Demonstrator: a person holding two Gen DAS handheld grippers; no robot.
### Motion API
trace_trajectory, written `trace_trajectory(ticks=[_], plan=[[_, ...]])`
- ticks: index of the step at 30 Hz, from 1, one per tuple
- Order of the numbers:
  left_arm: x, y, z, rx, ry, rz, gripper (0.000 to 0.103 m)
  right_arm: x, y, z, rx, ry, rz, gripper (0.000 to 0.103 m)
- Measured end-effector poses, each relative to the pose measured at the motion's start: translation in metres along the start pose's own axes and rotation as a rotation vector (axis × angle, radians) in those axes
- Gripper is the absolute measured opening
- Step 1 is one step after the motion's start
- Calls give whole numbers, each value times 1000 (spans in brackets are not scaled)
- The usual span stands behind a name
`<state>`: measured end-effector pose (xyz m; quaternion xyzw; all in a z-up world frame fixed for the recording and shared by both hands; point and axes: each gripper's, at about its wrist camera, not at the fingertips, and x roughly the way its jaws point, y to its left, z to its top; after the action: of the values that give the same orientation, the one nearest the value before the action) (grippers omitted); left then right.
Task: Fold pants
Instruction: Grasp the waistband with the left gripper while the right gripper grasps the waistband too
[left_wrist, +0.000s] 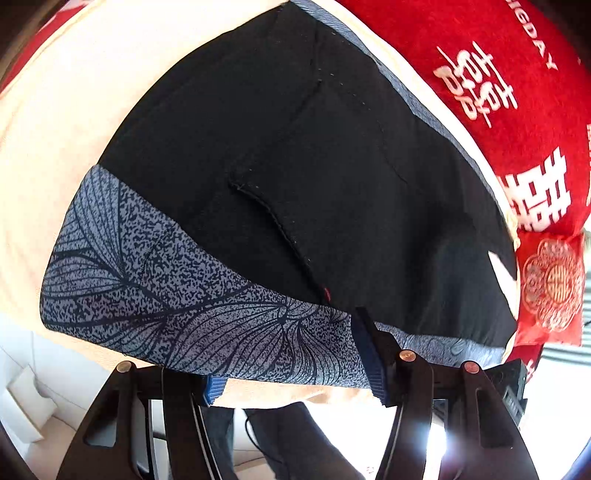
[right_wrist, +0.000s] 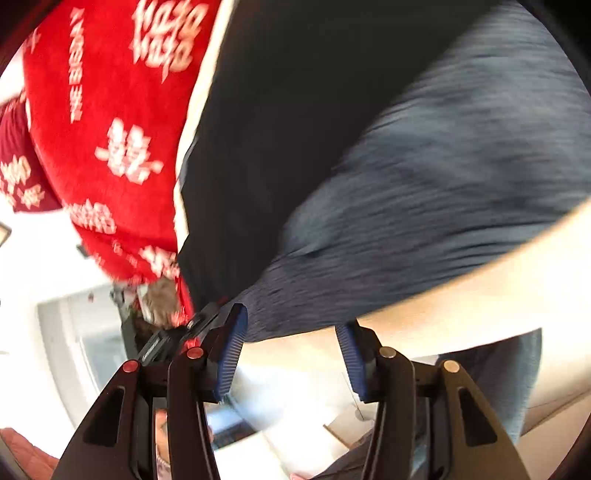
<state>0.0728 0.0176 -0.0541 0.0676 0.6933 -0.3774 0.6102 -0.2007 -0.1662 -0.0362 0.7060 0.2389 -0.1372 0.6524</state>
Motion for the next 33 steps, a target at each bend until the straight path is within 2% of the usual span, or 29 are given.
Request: trace_trajectory(ticks=[2, 3, 5, 6, 7, 8, 10, 13, 16, 20, 24, 27, 30, 33], plan=[[0, -3, 1, 21, 7, 13, 61, -14, -15, 2, 79, -64, 68, 54], [1, -6, 2, 27, 10, 20, 54, -17, -20, 3, 111, -82, 92, 53], [3, -10, 6, 40, 17, 58, 40, -23, -31, 4, 213, -129, 148, 30], [4, -12, 9, 38, 20, 59, 38, -26, -32, 3, 247, -140, 156, 7], [1, -11, 10, 27, 17, 45, 35, -29, -27, 3, 239, -147, 144, 7], [-3, -11, 11, 20, 11, 40, 28, -33, -12, 3, 182, -146, 105, 7], [-17, -13, 14, 17, -4, 27, 26, -42, 19, 8, 72, -137, 49, 7], [-43, -28, 21, 30, -46, 1, 26, -57, 53, 22, -23, -118, 37, 7], [-66, -54, 40, 37, -92, -34, 26, -65, 94, 47, -124, -77, 15, 7], [-78, -91, 84, 32, -164, -52, 26, -61, 143, 109, -206, -5, 12, 7], [-71, -128, 147, 55, -238, 0, 26, -43, 174, 176, -273, 66, -14, 8], [-53, -129, 191, 40, -270, 42, 26, -10, 194, 237, -293, 127, -24, 10], [-18, -123, 231, 23, -269, 118, 26, 31, 196, 287, -305, 178, -103, 11], [16, -115, 252, -3, -242, 207, 30, 67, 183, 319, -309, 216, -191, 12]])
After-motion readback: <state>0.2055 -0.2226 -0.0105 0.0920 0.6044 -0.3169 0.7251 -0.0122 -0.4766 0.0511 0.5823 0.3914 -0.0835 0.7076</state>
